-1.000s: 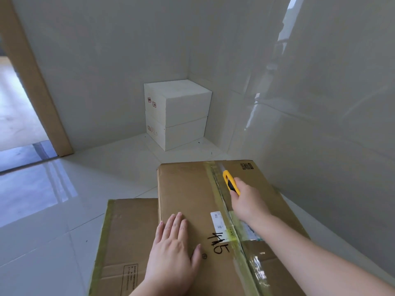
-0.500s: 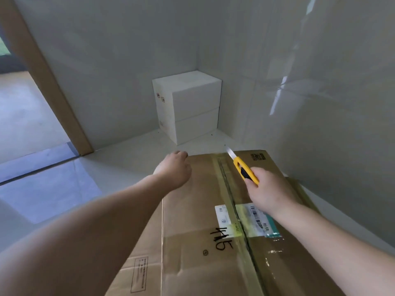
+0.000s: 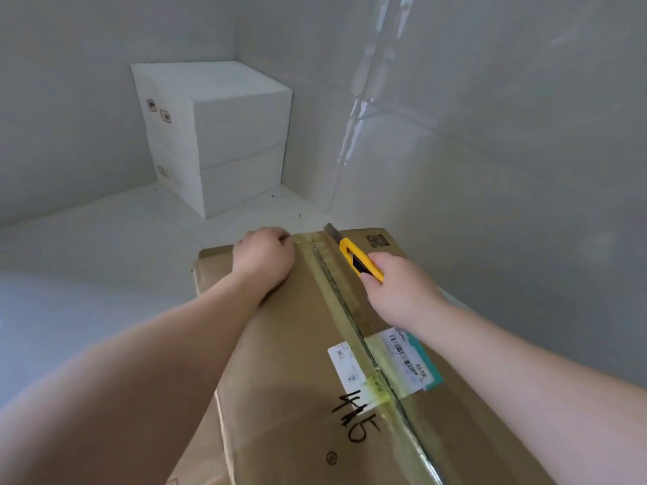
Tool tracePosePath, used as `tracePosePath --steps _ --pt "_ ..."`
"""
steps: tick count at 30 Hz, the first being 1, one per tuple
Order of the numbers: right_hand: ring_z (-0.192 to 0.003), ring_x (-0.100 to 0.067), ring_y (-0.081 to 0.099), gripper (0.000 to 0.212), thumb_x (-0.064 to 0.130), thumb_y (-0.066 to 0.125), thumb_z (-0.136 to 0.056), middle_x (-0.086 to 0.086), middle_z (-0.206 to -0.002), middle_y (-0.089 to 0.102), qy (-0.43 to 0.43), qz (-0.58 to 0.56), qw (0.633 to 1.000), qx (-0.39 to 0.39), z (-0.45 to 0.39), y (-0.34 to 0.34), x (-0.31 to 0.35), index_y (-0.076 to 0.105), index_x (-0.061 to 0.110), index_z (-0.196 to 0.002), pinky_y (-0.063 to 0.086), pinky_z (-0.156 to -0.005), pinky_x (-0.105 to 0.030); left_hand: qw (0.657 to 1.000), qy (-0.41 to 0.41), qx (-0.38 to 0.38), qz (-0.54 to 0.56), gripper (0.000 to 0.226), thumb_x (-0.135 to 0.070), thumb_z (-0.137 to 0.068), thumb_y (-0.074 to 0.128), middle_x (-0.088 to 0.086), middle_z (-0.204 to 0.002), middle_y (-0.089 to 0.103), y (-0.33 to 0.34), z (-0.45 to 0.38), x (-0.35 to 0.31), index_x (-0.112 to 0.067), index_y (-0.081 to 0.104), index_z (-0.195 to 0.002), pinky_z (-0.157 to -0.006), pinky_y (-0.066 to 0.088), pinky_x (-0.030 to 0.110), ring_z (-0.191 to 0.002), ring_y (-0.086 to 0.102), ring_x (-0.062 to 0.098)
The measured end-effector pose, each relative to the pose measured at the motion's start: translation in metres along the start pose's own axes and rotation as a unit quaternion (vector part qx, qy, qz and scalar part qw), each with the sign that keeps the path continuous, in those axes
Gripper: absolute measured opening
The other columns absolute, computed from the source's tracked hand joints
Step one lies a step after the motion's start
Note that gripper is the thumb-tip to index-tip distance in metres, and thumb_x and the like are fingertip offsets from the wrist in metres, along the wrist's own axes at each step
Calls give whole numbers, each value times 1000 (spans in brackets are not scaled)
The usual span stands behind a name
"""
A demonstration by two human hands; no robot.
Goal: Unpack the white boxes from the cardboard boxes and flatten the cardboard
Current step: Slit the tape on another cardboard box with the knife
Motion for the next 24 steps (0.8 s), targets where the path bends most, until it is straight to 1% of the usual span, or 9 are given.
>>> tracePosePath --steps 2,5,7,9,12,17,19,22,24 --pt "-61 -22 52 14 28 44 -97 -1 -72 55 3 4 1000 11 -4 6 10 53 18 -93 40 -52 -28 1000 9 -5 1 31 -29 -96 40 4 -119 63 1 -1 3 -25 63 -116 -94 39 37 -112 52 29" --pt "-65 -24 54 12 28 43 -97 1 -75 53 -3 9 1000 27 -11 16 22 52 22 -102 39 -51 -27 1000 12 -11 -4 30 -27 -97 40 5 -118 63 4 -3 5 -23 62 -116 -92 35 36 -113 50 29" --pt "-67 -23 54 15 27 43 -98 0 -80 54 -2 17 999 37 -15 19 27 52 22 -108 39 -51 -27 1000 11 -11 -2 30 -26 -97 40 4 -118 63 4 -2 5 -23 62 -117 -92 34 36 -113 50 28" --pt "-69 -22 54 21 26 42 -99 -3 -88 57 5 30 999 42 -18 20 29 52 17 -115 40 -53 -27 1000 10 -8 3 31 -25 -97 40 4 -120 62 5 -2 6 -22 61 -119 -93 32 36 -114 49 27" --pt "-72 -22 55 25 25 42 -99 -5 -94 58 9 31 998 52 -23 21 32 52 14 -119 47 -61 -30 1000 8 -7 4 31 -25 -97 40 4 -121 62 5 -1 6 -22 60 -121 -95 32 36 -116 48 27" --pt "-80 -25 60 30 24 42 -99 -7 -103 60 16 7 997 69 -9 23 25 51 14 -125 52 -71 -34 1000 13 -9 9 30 -23 -97 42 5 -120 63 3 0 5 -20 62 -119 -96 33 36 -115 49 28" --pt "-75 -24 58 26 24 42 -99 -7 -99 60 13 14 997 74 -4 24 22 51 14 -122 50 -66 -32 1000 13 -10 5 30 -22 -97 42 5 -120 63 3 1 4 -21 62 -119 -96 33 36 -115 48 28" --pt "-62 -20 49 15 23 42 -99 -6 -84 55 11 35 997 73 -12 24 23 52 14 -105 39 -52 -28 1000 14 -12 3 31 -22 -98 41 5 -119 63 3 4 2 -21 62 -120 -97 32 37 -115 48 28" --pt "-58 -19 45 15 23 42 -99 -4 -77 51 14 34 997 74 -17 24 26 52 12 -103 33 -49 -26 1000 13 -16 9 31 -22 -98 41 5 -120 63 2 4 2 -21 62 -119 -98 31 37 -115 48 28"
Point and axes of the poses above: each hand's wrist, its own z-axis away from the middle knuckle, its own y-axis out of the palm, x = y × z, the point moved 5 cm from there along -z, towards the middle knuckle
